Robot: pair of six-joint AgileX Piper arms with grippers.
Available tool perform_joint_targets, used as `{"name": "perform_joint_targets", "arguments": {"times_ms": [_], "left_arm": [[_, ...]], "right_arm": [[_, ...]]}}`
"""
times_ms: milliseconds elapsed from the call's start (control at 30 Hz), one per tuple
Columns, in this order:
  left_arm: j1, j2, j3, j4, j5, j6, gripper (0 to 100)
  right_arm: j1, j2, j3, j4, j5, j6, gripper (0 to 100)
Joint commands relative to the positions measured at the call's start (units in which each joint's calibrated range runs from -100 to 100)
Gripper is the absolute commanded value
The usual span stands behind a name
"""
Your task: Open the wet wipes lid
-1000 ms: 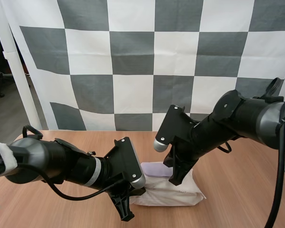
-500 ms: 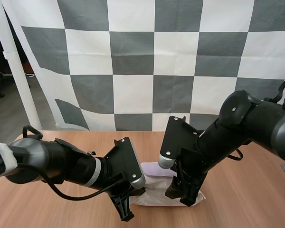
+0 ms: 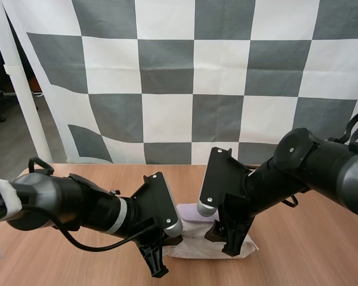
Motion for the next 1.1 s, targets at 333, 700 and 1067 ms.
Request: {"name": "perform_joint_targets", "arguments": {"times_ms": [333,700,1067], "left_arm": [[0.00,-0.1,0.0,0.1,0.1,0.8,0],[0.00,-0.1,0.0,0.1,0.1,0.8,0],[0.00,-0.1,0.0,0.1,-0.2,0.8,0]], "right_arm": [[0.0,7.7,0.0,1.1,-6.1,-0.6,99],[0.0,5.7,-0.2,1.1,-5.0,-0.3,65],[0.0,1.4,-0.2,1.1,0.7,-0.3,63]]}}
